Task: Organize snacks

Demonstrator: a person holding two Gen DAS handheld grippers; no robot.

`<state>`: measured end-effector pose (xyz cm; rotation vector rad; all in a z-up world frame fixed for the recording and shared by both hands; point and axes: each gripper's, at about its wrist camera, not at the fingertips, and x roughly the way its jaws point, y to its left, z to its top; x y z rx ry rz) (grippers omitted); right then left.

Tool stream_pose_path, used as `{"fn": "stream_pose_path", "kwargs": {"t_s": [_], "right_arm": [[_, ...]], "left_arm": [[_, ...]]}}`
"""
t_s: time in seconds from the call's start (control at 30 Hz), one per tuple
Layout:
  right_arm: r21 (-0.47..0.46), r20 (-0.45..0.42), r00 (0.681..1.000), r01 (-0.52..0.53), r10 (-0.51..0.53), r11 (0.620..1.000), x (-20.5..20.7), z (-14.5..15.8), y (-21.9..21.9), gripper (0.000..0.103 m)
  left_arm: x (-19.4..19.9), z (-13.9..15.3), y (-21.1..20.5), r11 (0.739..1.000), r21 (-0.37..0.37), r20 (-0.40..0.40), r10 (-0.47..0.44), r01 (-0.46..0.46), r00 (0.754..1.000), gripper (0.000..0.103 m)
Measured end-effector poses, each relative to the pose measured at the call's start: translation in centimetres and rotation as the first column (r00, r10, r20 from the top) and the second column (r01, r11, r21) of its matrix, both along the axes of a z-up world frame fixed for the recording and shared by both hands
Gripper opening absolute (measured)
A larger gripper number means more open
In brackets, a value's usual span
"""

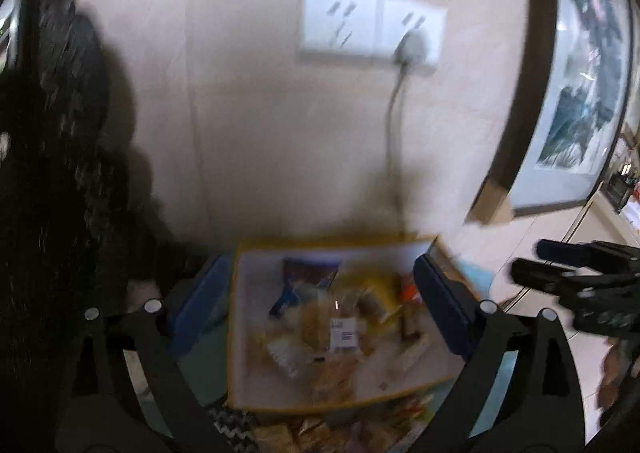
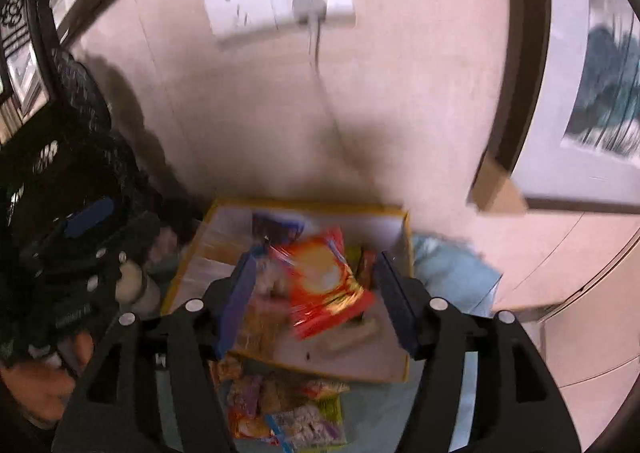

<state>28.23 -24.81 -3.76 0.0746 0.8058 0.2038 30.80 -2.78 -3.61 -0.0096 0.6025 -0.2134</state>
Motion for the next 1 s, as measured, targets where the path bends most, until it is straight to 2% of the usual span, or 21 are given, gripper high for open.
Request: {"fn": "stream_pose_path", "kwargs": {"t_s": [0.13,0.17,0.23,0.27,0.4,0.5,0.6,0.67,0.73,0.77,0.8,0.83,0.87,0.9,0.93,1.0], "right_arm": [[0.005,-0.100,0.991,-0.091,0.091,0.996,-2.9,-6.0,0.7,0.063],[-0.003,-0.126,0.986,-0.107,0.106,0.994,-3.8,-7.7,1.0,0.064],[-0.030,-0.183,0.975,-0.131,0.123,0.991,-5.8,-11.2,1.6,0.064],[-0.031,-0.216,0.967,-0.144,0.134,0.989,-6.6,-12.9,1.9,0.065],[-0.077,-0.295,0.943,-0.183,0.153,0.980,-7.6,-17.2,3.3,0.065],[-0.095,-0.316,0.937,-0.185,0.147,0.978,-7.2,-18.6,3.9,0.065],[-0.044,-0.365,0.922,-0.158,0.131,0.986,-5.9,-20.2,4.0,0.066],[-0.010,-0.397,0.909,-0.143,0.127,0.990,-5.3,-21.2,3.9,0.070],[-0.022,-0.387,0.913,-0.146,0.126,0.989,-5.1,-21.4,4.3,0.073],[-0.033,-0.380,0.916,-0.149,0.125,0.988,-5.1,-21.5,4.5,0.071],[-0.038,-0.375,0.918,-0.154,0.129,0.987,-5.3,-21.4,4.7,0.064],[-0.049,-0.362,0.922,-0.167,0.139,0.985,-5.6,-21.2,4.9,0.056],[-0.066,-0.361,0.922,-0.172,0.137,0.983,-5.8,-21.0,5.1,0.046],[-0.061,-0.366,0.920,-0.174,0.140,0.983,-5.9,-20.9,5.0,0.041],[-0.043,-0.369,0.918,-0.171,0.143,0.984,-6.1,-20.8,4.9,0.038],[-0.011,-0.363,0.921,-0.160,0.145,0.987,-6.7,-20.2,4.4,0.029]], "left_arm": [[-2.7,-6.5,3.0,1.000,0.014,-0.060,0.025,-0.025,0.998,0.095],[-3.8,-9.1,3.8,1.000,0.016,-0.094,0.027,-0.026,0.995,0.095],[-5.3,-12.3,4.4,0.999,0.029,-0.146,0.035,-0.031,0.989,0.095],[-6.2,-14.9,4.6,0.998,0.051,-0.200,0.041,-0.031,0.979,0.095],[-7.3,-19.8,4.6,0.991,0.135,-0.289,0.060,-0.022,0.955,0.095],[-7.0,-20.9,4.5,0.989,0.149,-0.294,0.056,-0.012,0.954,0.095],[-6.0,-21.6,4.3,0.988,0.153,-0.301,0.049,-0.002,0.952,0.095],[-5.1,-22.8,4.1,0.983,0.182,-0.321,0.060,-0.001,0.945,0.095],[-4.6,-24.1,4.1,0.979,0.205,-0.358,0.076,-0.001,0.931,0.095],[-4.7,-24.4,3.8,0.978,0.208,-0.364,0.083,-0.006,0.928,0.097],[-4.8,-24.4,3.9,0.980,0.198,-0.356,0.085,-0.013,0.931,0.096],[-4.8,-24.4,4.0,0.982,0.187,-0.355,0.078,-0.011,0.931,0.091],[-5.1,-24.4,4.0,0.985,0.172,-0.351,0.056,0.005,0.935,0.071],[-5.5,-24.2,3.6,0.985,0.168,-0.338,0.022,0.038,0.941,0.052],[-6.0,-24.0,3.2,0.979,0.196,-0.330,0.014,0.054,0.944,0.050],[-6.5,-23.5,3.5,0.987,0.146,-0.334,-0.010,0.062,0.943,0.048]]}}
